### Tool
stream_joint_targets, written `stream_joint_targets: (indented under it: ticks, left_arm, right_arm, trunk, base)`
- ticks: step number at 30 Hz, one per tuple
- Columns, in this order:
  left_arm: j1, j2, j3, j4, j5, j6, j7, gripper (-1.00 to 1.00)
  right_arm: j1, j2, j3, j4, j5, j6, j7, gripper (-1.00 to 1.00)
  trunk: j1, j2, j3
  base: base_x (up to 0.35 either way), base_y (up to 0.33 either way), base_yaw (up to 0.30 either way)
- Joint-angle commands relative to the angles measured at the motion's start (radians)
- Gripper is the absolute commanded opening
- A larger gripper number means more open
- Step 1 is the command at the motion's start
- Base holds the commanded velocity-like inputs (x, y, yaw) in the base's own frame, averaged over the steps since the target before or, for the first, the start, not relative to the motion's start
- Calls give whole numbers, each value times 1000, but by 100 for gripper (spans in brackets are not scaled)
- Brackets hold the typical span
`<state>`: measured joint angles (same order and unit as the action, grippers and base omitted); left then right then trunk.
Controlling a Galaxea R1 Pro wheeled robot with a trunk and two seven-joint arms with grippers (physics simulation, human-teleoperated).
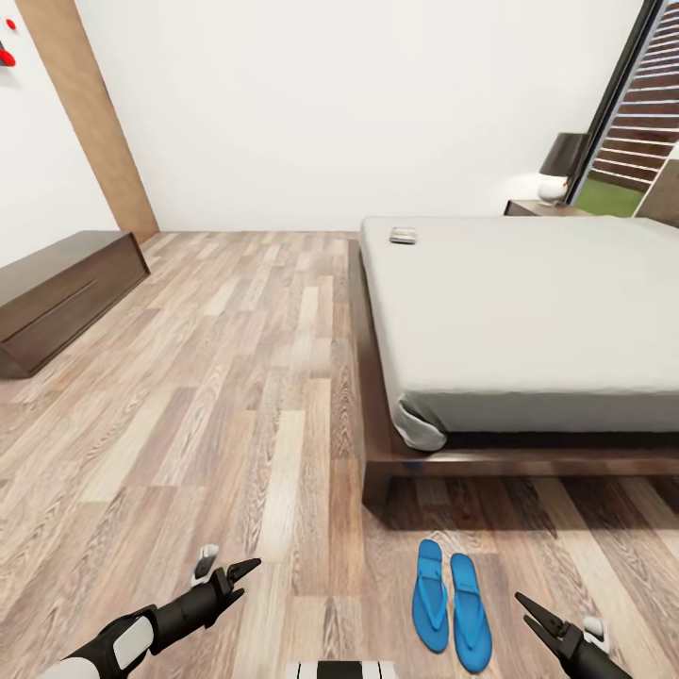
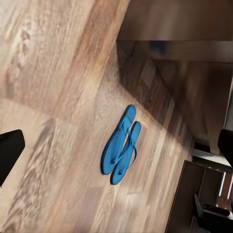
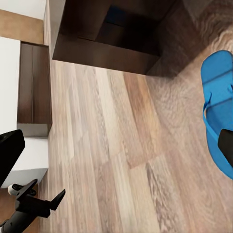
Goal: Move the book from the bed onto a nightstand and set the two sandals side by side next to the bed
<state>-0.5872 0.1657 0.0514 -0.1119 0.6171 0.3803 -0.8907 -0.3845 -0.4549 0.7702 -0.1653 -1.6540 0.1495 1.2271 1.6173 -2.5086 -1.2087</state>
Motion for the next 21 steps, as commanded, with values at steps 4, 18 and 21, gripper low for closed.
stream_joint_targets:
  ticks: [4, 18, 21]
  left_arm:
    - [0, 0, 5, 0, 0, 9, -2, 100]
    - [0, 0, 5, 0, 0, 9, -2, 100]
    - [0, 0, 5, 0, 0, 9, -2, 100]
  right_arm:
    - [-1, -1, 7, 0, -10, 11, 3, 100]
    - [-1, -1, 6, 0, -10, 12, 3, 100]
    - [-1, -1, 6, 0, -10, 12, 3, 100]
  trunk:
    - [0, 0, -1]
    - [0, 0, -1]
    - [0, 0, -1]
  base:
    - [0, 147, -13]
    - [44, 165, -146]
    - [70, 189, -203]
